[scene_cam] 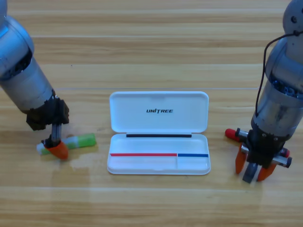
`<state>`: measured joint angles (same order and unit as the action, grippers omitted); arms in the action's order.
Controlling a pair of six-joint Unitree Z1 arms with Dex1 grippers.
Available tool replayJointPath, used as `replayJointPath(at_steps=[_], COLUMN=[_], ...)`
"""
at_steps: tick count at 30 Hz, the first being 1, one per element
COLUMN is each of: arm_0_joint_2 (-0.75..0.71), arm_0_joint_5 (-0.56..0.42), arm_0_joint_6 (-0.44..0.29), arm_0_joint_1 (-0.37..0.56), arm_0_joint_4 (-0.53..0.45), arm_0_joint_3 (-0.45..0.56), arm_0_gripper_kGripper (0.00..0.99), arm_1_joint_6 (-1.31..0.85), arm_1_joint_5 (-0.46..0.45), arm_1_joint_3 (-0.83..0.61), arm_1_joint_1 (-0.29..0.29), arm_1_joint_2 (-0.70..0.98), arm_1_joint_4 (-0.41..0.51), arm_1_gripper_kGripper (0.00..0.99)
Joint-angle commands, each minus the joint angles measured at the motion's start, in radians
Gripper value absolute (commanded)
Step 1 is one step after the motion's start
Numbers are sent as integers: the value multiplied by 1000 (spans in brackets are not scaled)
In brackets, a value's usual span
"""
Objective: Clean up eraser and pencils
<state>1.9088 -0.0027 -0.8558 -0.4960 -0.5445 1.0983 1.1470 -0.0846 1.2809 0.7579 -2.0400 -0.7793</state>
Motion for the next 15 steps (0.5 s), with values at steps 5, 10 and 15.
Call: replayJointPath(at_steps=[5, 10, 15], arm_0_joint_2=[49, 50, 58], arm_0_joint_5=[4, 6, 7], arm_0_joint_6=[-5, -8, -17], arm_0_joint_1=[-22, -26, -27], arm_0_joint_4=[51, 69, 72], arm_0_joint_3=[-46, -57, -57], arm_0_gripper_kGripper=[930, 919, 888], arm_1_joint_6=[-3, -3, -6], arm_1_joint_5=[-9, 35, 58], arm_1_joint_3=[-31, -32, -37], arm_1_joint_1=[4, 4, 4], arm_1_joint_2=[-74, -74, -74], arm_1_joint_4=[17, 20, 21], arm_1_gripper_kGripper=[69, 72, 80])
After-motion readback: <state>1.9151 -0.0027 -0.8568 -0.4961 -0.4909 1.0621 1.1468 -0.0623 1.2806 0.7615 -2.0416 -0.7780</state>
